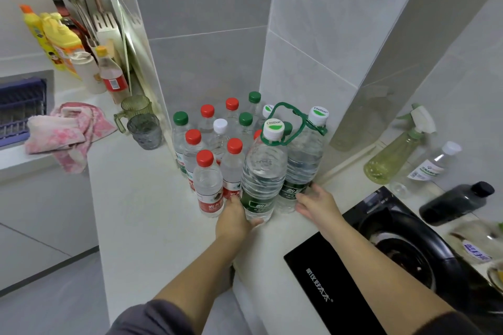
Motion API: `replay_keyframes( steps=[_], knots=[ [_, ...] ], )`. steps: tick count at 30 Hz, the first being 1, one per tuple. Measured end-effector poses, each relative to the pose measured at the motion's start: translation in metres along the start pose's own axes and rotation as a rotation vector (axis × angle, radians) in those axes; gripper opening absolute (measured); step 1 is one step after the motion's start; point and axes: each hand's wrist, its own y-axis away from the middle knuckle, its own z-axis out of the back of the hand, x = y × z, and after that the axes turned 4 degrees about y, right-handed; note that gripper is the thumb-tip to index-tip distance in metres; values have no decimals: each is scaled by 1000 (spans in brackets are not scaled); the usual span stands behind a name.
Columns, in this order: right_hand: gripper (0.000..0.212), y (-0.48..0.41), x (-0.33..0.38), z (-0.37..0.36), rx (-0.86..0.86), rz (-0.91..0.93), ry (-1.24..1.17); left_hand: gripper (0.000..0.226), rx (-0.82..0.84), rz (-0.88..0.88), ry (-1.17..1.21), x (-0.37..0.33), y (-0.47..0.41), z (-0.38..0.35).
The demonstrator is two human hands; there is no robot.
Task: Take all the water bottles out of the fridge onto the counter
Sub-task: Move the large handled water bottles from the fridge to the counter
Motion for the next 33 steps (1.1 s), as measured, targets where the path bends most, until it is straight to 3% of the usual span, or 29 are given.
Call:
replay_keyframes(
  steps=[16,24,30,33],
  knots=[
    [63,-2,-13,12,127,37,41,86,-52,25,65,-4,12,-6],
    [71,0,-16,15,185,40,47,76,-88,62,66,-9,19,-9],
    [60,17,-12,11,206,75,192,72,-41,103,-5,-7,39,-2],
    [68,39,-13,4,220,125,300,83,-45,75,-76,5,66,17]
  ],
)
